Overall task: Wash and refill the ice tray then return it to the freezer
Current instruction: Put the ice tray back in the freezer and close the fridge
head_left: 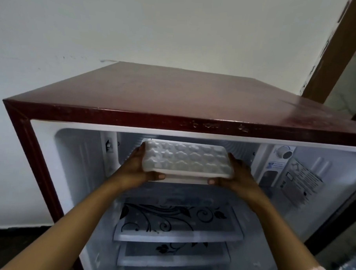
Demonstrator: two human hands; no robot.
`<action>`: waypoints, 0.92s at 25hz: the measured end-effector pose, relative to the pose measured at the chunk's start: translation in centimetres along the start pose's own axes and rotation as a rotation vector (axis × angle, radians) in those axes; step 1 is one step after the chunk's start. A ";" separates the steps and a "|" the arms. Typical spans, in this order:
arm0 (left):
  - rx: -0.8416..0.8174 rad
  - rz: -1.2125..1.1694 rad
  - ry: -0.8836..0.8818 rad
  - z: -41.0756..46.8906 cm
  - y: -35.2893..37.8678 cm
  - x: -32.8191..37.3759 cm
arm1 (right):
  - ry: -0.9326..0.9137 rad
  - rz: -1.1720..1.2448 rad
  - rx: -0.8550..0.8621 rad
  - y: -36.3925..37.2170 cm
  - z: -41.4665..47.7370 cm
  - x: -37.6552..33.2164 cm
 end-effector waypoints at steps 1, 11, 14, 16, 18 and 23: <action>0.000 -0.011 -0.003 0.6 0.0 -0.1 | -0.006 0.014 -0.012 0.0 0.7 0.1; 0.019 0.111 -0.156 4.9 0.2 -2.6 | -0.052 0.047 -0.035 0.5 4.6 0.4; 0.016 0.123 -0.199 5.5 0.4 -3.3 | -0.064 0.023 -0.040 0.7 4.5 0.4; 0.035 0.111 -0.197 5.7 0.6 -3.5 | -0.066 0.020 -0.062 0.7 4.5 0.3; 0.059 0.119 -0.184 5.6 0.6 -3.2 | -0.045 0.038 -0.077 0.8 4.7 0.3; 0.120 0.065 -0.128 5.1 0.7 -2.9 | -0.007 -0.071 -0.008 1.2 4.8 1.2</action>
Point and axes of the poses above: each hand's wrist, its own z-axis towards the middle knuckle, its own y-axis out of the palm, x = y × z, the point moved 3 cm from there along z, towards the middle knuckle, and after that the axes turned 5 degrees about z, right-handed, at the moved point
